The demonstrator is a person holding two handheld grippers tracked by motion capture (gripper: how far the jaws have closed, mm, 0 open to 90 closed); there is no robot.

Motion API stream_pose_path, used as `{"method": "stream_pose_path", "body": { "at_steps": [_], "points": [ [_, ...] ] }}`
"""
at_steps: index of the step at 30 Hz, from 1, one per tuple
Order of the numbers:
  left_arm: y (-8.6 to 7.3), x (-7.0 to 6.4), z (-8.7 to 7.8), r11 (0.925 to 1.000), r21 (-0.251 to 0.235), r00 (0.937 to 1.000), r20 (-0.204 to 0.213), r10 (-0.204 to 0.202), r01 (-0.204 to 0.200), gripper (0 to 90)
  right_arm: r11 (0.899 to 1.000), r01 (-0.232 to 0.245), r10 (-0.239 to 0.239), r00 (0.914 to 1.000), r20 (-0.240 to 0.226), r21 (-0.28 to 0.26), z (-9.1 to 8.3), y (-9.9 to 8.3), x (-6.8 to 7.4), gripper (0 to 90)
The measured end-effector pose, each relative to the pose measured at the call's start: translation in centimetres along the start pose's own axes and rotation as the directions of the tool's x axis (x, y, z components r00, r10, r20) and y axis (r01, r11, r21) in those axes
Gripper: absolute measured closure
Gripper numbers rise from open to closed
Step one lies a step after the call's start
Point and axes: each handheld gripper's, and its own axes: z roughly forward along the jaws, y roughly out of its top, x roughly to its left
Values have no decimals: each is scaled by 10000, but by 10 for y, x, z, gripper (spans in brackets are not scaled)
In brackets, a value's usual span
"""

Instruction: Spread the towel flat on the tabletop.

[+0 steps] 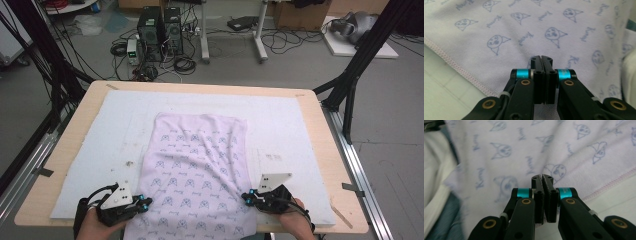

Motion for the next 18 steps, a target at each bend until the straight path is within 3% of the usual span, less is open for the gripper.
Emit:
{"method": "stream_pose_path", "body": {
  "at_steps": [3, 5, 9, 11, 14, 16, 18],
  "points": [
    [-2, -6, -9, 9999, 64, 9998, 167, 99, -100, 864, 10000, 77, -77, 9998, -176, 18, -10, -1, 9, 878],
    [1, -2, -10, 9999, 58, 9997, -203, -152, 153, 656, 9997, 65, -69, 9998, -193, -217, -17, 1, 10, 853],
    [4, 5, -5, 9998, -42, 9994, -285, -211, 210, 596, 9997, 24, -29, 9998, -206, -239, -12, 6, 7, 779],
    [3, 4, 1, 9997, 160, 9996, -250, -155, 159, 603, 10000, -7, 7, 9999, -156, -35, -6, 4, 6, 747],
    [-1, 3, 1, 9999, -18, 9998, -81, -158, 157, 715, 9999, -154, 154, 9999, -50, -45, -1, -3, 3, 743],
    [-3, 2, 0, 10000, -78, 9999, -154, -22, 21, 849, 9995, -227, 226, 9997, -65, -200, -2, -6, 2, 810],
    [-2, 2, -1, 10000, -26, 9999, -133, 50, -51, 871, 9999, -67, 66, 10000, -28, -143, -2, -6, 5, 869]
  ]
}}
